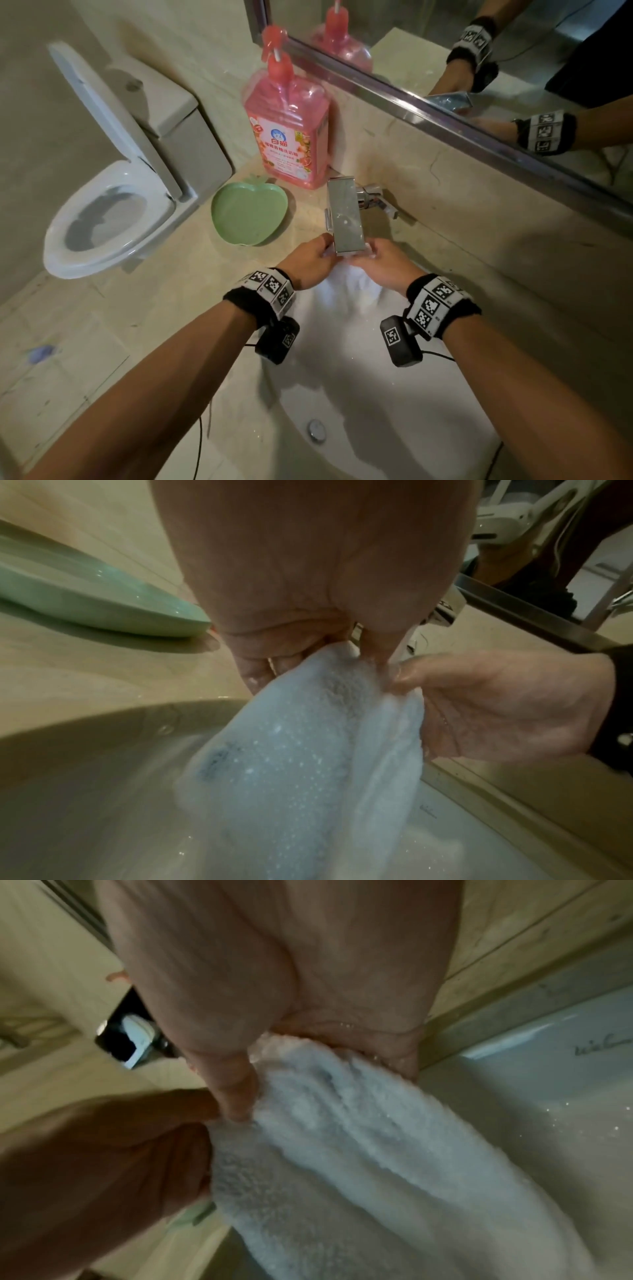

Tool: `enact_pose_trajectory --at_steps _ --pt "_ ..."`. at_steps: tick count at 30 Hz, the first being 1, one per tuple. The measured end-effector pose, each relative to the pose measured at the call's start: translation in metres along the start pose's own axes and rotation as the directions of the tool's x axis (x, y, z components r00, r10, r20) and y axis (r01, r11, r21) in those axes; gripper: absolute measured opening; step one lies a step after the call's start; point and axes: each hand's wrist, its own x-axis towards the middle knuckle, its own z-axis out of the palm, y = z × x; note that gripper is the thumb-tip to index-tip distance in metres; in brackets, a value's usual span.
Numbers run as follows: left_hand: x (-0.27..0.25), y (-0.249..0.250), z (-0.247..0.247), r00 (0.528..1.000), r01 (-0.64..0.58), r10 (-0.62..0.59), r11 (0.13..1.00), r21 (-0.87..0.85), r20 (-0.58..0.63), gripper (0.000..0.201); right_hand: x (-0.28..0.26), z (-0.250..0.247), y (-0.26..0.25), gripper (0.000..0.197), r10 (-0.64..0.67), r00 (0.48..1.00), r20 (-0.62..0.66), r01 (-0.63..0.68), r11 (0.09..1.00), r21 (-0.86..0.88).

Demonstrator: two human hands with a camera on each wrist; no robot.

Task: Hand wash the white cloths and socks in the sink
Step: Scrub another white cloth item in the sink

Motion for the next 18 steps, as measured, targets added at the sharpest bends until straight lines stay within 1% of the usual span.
enact_pose_trajectory --at_steps 2,3,4,6,8,9,10,12,13,14,15,16,18 --pt "0.001 -0.005 0.0 0.999 0.036 -0.035 0.999 -0.038 0.035 0.051 -0.003 -0.004 0.0 0.007 -0.032 0.997 -0.071 0.038 0.996 0.08" --pt "0.001 -0.009 0.001 0.998 0.056 -0.055 0.998 -0.018 0.043 0.047 -0.005 -0.006 -0.002 0.006 -0.043 0.995 -0.094 0.056 0.99 0.132" --pt "0.002 -0.014 0.003 0.996 0.076 -0.077 0.997 0.02 0.038 0.04 -0.006 -0.006 -0.002 0.01 -0.033 0.993 -0.112 0.055 0.98 0.194" --pt "0.003 -0.02 0.006 0.995 0.097 -0.098 0.99 0.105 0.004 0.029 -0.008 -0.009 -0.004 0.012 0.03 0.989 -0.146 0.017 0.95 0.312" --pt "0.004 -0.021 0.007 0.997 0.076 -0.073 0.993 0.091 -0.034 0.021 -0.009 -0.014 -0.006 0.007 0.083 0.982 -0.167 -0.019 0.935 0.355" --pt "0.004 -0.019 0.007 0.998 0.04 -0.037 0.998 0.056 -0.049 0.022 -0.01 -0.017 -0.005 0.012 0.092 0.983 -0.157 -0.036 0.945 0.326" --pt "0.004 -0.015 0.007 0.998 -0.008 0.01 1.0 0.029 -0.055 0.025 -0.011 -0.02 -0.003 0.022 0.093 0.987 -0.135 -0.059 0.97 0.234" --pt "0.004 -0.005 0.008 0.994 -0.103 0.103 0.995 0.001 -0.035 0.028 -0.013 -0.021 0.0 0.049 0.099 0.992 -0.074 -0.101 0.995 -0.02" --pt "0.005 -0.001 0.009 0.991 -0.133 0.133 0.991 -0.001 -0.017 0.027 -0.013 -0.02 0.002 0.052 0.101 0.994 -0.037 -0.105 0.988 -0.112" --pt "0.005 0.002 0.01 0.99 -0.144 0.144 0.99 0.0 -0.004 0.026 -0.012 -0.018 0.004 0.046 0.098 0.995 -0.002 -0.097 0.982 -0.16" --pt "0.006 0.004 0.01 0.99 -0.144 0.144 0.99 -0.01 0.003 0.027 -0.012 -0.017 0.005 0.037 0.093 0.996 0.014 -0.09 0.981 -0.172" --pt "0.007 0.004 0.009 0.99 -0.139 0.14 0.99 -0.036 0.007 0.03 -0.011 -0.017 0.006 0.03 0.09 0.996 0.016 -0.086 0.985 -0.148" --pt "0.008 0.003 0.005 0.991 -0.132 0.135 0.984 -0.12 0.015 0.037 -0.011 -0.018 0.007 0.023 0.093 0.996 -0.002 -0.093 0.996 -0.013"
